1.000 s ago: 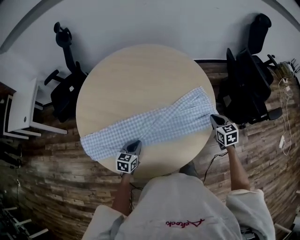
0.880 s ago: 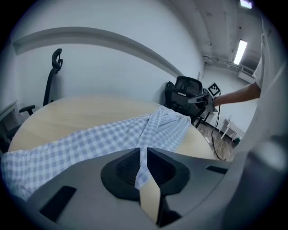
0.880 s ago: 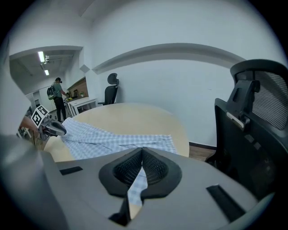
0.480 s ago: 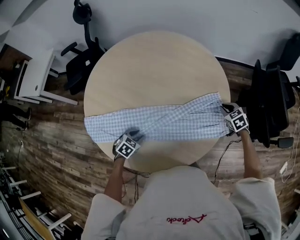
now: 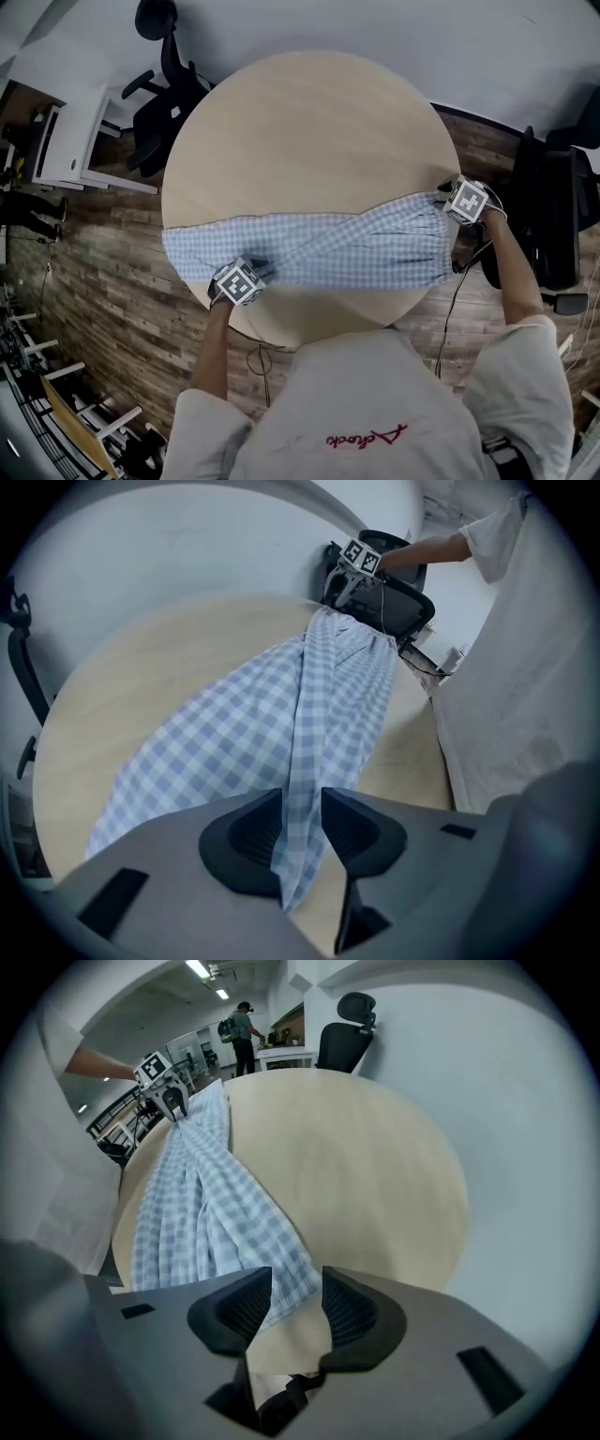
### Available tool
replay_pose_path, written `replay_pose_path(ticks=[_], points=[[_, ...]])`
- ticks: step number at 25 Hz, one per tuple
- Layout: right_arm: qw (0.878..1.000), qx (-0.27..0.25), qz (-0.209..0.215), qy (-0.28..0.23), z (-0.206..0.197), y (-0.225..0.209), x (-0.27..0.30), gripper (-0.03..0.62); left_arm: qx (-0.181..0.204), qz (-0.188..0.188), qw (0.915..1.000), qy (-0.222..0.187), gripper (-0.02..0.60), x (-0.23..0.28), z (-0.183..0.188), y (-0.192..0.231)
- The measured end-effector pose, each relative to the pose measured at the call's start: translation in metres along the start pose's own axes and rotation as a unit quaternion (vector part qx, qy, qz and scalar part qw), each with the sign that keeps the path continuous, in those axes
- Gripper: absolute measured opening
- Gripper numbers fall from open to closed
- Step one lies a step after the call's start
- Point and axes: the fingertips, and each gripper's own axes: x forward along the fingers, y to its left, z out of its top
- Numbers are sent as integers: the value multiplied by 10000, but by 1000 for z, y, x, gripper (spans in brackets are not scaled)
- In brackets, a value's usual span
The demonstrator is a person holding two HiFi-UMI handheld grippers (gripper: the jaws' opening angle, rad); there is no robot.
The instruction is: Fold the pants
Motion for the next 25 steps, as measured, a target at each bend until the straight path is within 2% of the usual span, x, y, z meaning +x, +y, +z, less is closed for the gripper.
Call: replay_pose_path(ticks=[3, 8, 11, 12, 16, 21, 25], points=[[9987, 17, 492, 123, -1, -11, 10, 178, -89, -192, 9997, 154, 149, 4, 1, -4], [9915, -89, 1222, 441, 2, -10, 27, 167, -226, -295, 9985, 413, 63, 3, -4, -4], [9899, -37, 1391, 288, 2, -9, 25, 70, -238, -288, 9984, 432, 43, 3, -3, -7], [9904, -29, 1363, 217, 2, -10, 23, 63, -223, -257, 9986, 415, 40, 3, -3, -6], [9959, -209, 879, 37, 7, -14, 11, 58, -121, -118, 9994, 306, 38, 4, -8, -2], [9989, -425, -75, -187, 5, 0, -22, 58, 276, 100, 9995, 76, 38, -9, -7, -9], [9940, -510, -936, -249, -4, 20, -50, 58, 535, 410, 9974, -240, 37, -20, -5, -7]])
